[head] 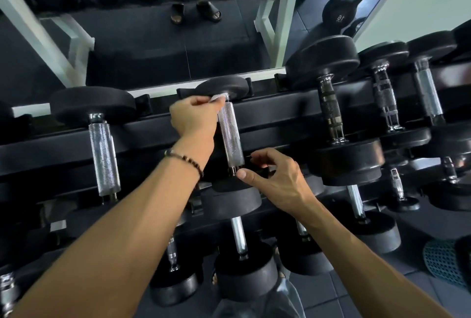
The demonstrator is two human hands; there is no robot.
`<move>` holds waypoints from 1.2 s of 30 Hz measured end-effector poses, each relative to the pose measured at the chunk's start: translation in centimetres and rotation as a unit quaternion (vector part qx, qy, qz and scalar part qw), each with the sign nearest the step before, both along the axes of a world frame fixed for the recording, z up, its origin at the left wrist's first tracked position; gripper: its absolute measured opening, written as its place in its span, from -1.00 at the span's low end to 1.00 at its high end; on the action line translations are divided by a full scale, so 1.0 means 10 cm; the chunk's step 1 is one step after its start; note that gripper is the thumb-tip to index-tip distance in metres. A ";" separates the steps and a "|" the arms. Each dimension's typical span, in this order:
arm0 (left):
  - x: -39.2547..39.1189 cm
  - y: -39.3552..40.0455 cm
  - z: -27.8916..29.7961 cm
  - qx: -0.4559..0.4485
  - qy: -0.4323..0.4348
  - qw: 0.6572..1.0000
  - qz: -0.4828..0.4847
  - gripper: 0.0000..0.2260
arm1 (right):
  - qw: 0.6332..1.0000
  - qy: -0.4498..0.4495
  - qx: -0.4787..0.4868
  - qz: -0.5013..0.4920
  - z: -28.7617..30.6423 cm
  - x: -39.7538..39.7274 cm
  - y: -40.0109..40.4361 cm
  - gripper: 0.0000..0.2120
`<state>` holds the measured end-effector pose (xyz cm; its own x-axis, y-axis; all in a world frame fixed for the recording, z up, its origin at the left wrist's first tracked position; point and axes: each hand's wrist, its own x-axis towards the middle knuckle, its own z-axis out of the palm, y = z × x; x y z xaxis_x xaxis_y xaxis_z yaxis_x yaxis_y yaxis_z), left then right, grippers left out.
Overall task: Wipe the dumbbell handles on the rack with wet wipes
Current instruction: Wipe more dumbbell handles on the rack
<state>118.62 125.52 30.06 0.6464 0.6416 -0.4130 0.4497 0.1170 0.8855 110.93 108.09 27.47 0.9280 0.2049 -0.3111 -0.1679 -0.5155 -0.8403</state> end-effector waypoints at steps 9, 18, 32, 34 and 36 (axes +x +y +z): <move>-0.26 0.04 -0.07 0.028 0.014 0.996 -0.086 -0.78 | 1.000 -0.002 -0.011 -0.003 0.01 -0.01 0.02 -0.26; -0.60 0.00 -0.13 0.022 0.041 0.987 -0.153 -0.81 | 1.000 -0.005 -0.018 -0.023 0.01 -0.06 0.05 -0.33; -0.73 0.04 -0.10 0.054 0.053 0.971 -0.228 -0.85 | 1.000 -0.008 -0.013 -0.016 0.04 -0.08 0.08 -0.37; -0.54 0.04 -0.06 0.037 0.013 0.986 -0.164 -0.84 | 1.000 -0.011 -0.015 -0.010 0.05 -0.08 0.09 -0.39; -0.27 0.02 0.03 0.020 -0.036 0.995 -0.091 -0.83 | 1.000 -0.015 -0.013 -0.010 0.03 -0.08 0.08 -0.42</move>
<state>115.90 125.68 30.36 0.7805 0.5256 -0.3384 0.3960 0.0031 0.9182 110.10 108.93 27.80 0.9408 0.1783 -0.2883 -0.1538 -0.5332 -0.8319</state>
